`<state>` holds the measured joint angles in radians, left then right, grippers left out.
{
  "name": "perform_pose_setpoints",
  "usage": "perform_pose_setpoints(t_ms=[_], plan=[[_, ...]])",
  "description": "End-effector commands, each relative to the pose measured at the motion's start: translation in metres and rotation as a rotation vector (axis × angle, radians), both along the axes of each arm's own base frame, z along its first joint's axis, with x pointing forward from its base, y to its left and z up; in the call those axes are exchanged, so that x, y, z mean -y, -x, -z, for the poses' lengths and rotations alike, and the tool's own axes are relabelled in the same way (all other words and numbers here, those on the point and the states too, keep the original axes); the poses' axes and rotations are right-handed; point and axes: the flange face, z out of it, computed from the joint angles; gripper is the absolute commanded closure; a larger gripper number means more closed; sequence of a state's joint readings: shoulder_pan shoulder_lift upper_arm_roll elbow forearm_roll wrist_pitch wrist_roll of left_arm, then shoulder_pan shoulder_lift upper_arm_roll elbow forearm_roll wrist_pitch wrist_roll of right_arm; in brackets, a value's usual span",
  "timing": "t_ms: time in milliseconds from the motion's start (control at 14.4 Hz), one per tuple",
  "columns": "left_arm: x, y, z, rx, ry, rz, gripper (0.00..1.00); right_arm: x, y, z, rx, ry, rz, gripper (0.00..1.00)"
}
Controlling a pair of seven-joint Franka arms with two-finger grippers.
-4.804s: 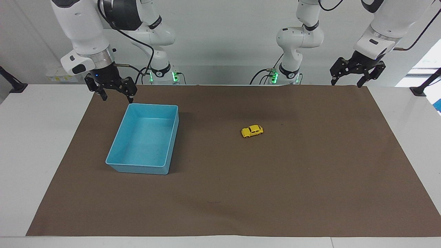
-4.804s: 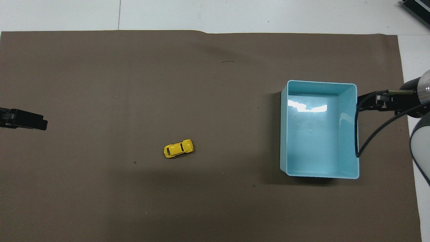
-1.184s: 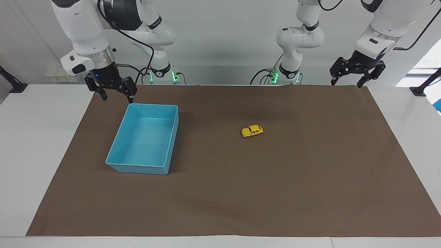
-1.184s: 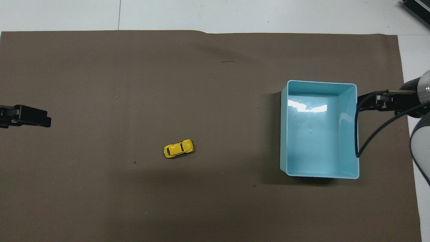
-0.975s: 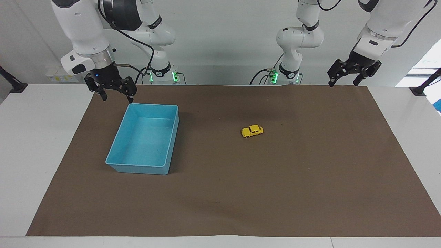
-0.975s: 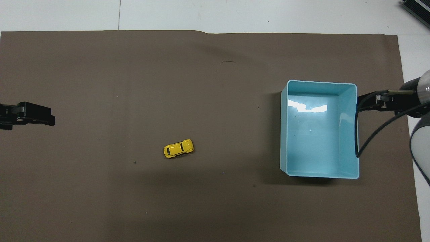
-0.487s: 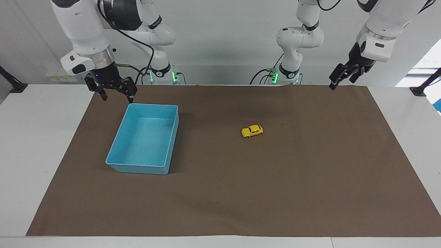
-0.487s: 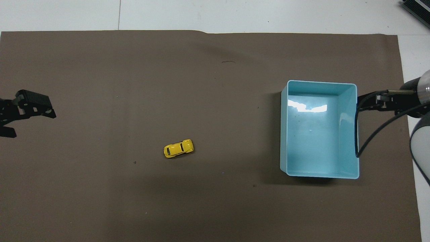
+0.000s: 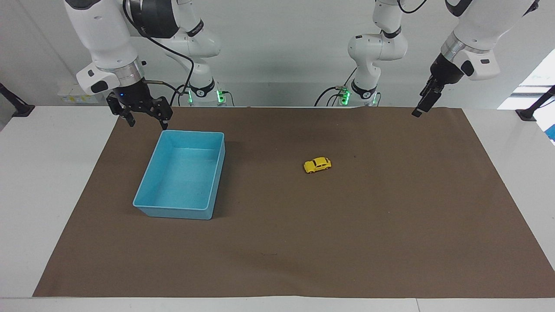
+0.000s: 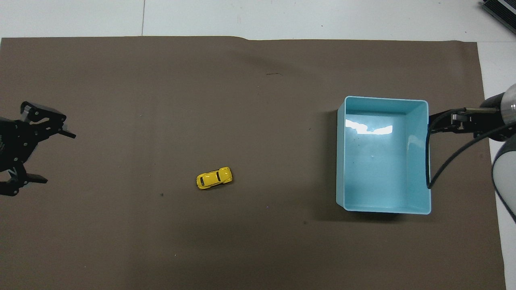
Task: Wind up and store yellow beetle car
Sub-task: 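Move the left gripper toward the yellow car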
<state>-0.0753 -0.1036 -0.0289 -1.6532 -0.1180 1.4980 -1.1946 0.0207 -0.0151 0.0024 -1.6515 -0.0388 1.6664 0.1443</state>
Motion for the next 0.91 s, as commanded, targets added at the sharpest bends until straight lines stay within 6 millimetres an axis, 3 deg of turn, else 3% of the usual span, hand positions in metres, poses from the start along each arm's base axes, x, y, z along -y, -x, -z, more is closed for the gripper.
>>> perform_pose_setpoints(t_ms=[0,278,835], plan=[[0.014,0.003,0.022,-0.007,0.01,-0.212,0.0,0.003,0.001,0.001,0.001,-0.009,-0.021,0.0],[0.078,0.002,0.071,0.026,0.022,-0.453,0.0,0.003,0.001,0.001,0.001,-0.01,-0.021,0.0],[0.137,0.007,0.157,-0.001,0.038,-0.8,0.0,0.003,0.001,0.001,0.001,-0.01,-0.021,0.0]])
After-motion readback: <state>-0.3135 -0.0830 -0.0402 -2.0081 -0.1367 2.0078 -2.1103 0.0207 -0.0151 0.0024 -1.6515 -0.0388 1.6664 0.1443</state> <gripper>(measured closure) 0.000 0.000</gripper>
